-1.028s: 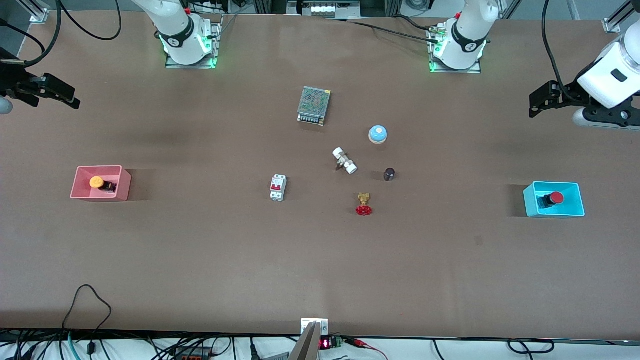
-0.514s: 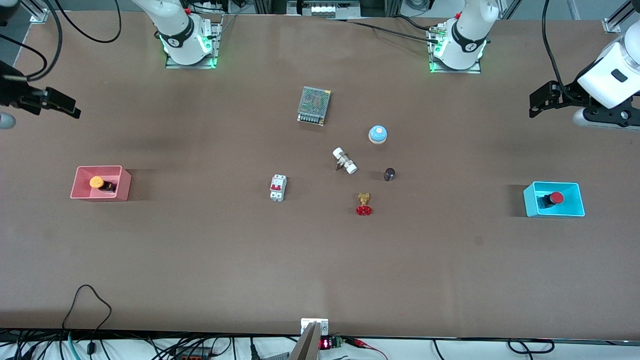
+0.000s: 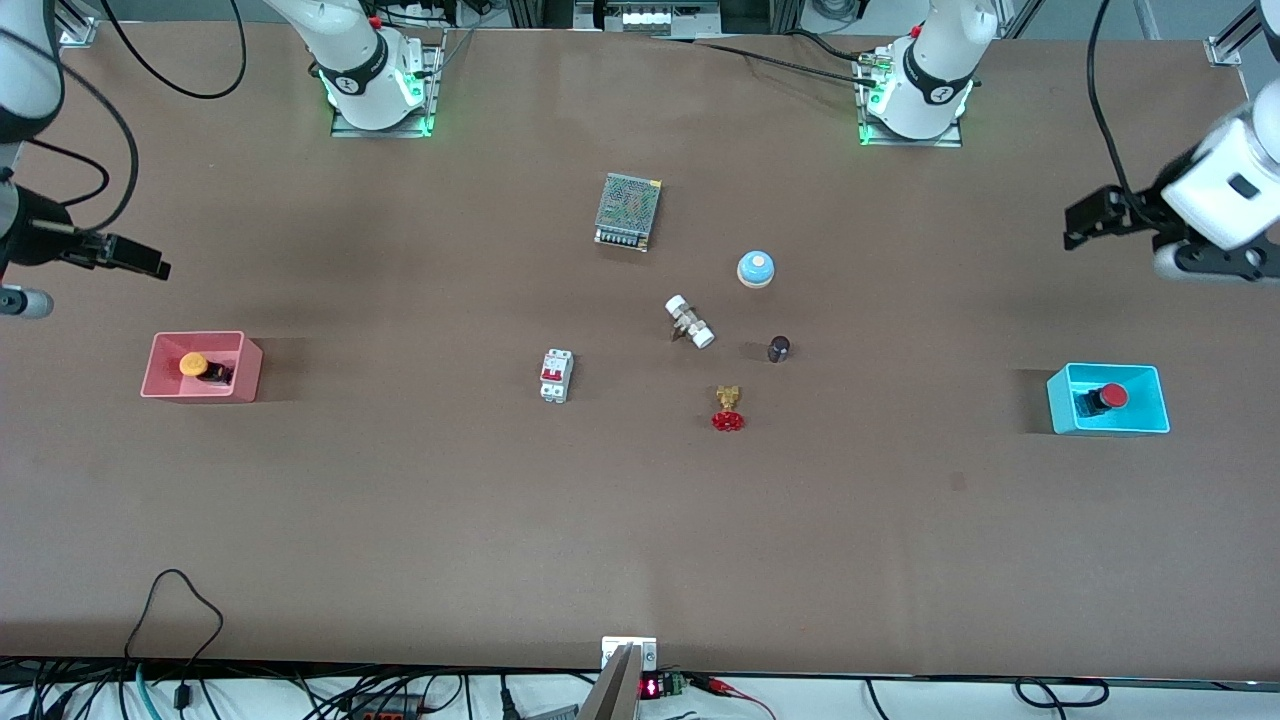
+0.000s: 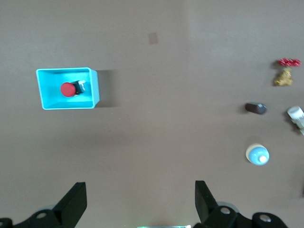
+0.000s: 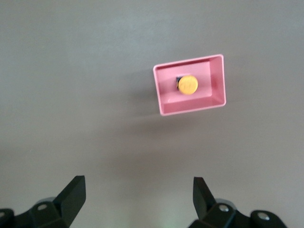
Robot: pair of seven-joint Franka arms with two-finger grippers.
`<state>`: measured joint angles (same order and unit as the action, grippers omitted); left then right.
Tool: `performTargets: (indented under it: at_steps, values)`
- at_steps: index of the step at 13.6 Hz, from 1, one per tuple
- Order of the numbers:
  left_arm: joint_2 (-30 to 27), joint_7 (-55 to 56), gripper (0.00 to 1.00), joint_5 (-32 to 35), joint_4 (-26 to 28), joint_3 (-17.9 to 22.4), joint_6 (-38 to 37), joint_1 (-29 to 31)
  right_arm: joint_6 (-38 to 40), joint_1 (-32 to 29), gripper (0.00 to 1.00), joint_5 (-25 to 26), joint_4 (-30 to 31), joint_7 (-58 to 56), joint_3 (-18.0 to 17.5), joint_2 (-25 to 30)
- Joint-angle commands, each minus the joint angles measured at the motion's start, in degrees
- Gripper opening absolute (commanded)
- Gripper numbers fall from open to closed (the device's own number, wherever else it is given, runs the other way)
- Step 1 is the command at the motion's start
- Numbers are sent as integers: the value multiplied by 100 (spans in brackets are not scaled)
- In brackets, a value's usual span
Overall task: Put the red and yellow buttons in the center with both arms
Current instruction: 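Lower the right gripper onto the yellow button while the left gripper reaches the red button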
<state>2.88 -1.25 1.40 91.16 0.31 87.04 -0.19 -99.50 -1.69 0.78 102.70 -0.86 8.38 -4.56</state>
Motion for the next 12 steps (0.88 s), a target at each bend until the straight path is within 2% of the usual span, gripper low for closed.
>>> performTargets:
  at_steps: [1,4,6,9,12]
  values:
    - [538,-50,100,141,-512,13,-170,369,-411,-130,100,72,-83,-28,-47,-483]
    - [889,-339,100,368,-503,4,-30,994,-851,-253,100,98,-31,-46,-47,-941]
    - [1213,-821,100,878,-451,-5,687,1213,-1114,-253,100,116,-22,-55,-47,-1239]
    - [1670,-1175,100,871,-337,-14,1611,1434,-1650,-288,100,502,-22,-72,-47,-1714]
    - [1927,-1649,100,722,102,-84,2639,1584,-2194,-507,100,502,-22,-414,-47,-2180]
